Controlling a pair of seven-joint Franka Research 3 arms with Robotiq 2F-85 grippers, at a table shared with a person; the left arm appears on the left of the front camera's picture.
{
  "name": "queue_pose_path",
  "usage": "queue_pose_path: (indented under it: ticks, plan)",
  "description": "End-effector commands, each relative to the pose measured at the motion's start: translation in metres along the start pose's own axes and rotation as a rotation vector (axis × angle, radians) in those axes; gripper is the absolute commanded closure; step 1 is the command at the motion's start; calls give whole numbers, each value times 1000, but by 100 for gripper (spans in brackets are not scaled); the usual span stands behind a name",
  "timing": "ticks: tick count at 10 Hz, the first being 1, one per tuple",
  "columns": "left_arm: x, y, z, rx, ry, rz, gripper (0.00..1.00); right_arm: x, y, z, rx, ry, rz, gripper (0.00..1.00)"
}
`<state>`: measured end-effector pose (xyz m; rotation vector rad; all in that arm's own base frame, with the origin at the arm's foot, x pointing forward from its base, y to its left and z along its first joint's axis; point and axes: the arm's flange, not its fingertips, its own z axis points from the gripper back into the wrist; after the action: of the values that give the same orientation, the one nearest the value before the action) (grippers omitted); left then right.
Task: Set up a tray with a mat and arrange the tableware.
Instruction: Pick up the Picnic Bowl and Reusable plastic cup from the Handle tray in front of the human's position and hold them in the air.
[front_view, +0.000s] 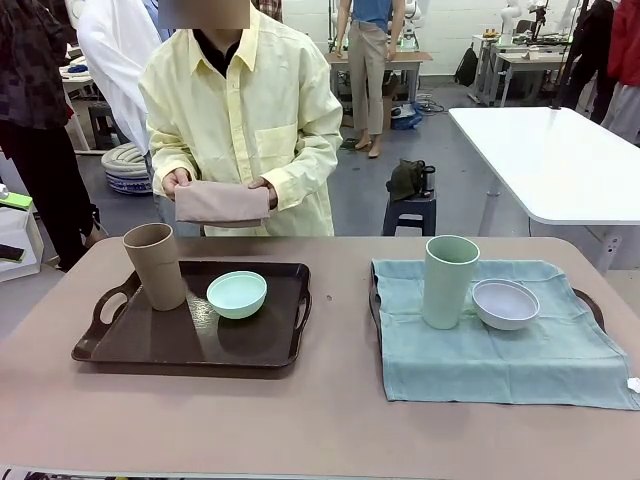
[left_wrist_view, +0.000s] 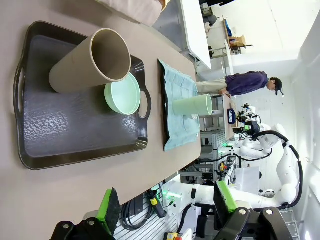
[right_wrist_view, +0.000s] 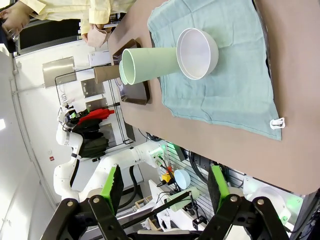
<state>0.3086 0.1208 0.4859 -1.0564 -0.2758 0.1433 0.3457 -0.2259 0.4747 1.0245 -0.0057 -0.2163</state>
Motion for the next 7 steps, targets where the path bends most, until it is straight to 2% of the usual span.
queue_pose_path:
  ticks: [1, 7]
  plan:
    - [0, 2, 0, -8, -15, 6, 0, 0, -1, 0, 8, 6, -4, 11]
    - [0, 2, 0, -8, -15, 6, 0, 0, -1, 0, 8, 6, -4, 11]
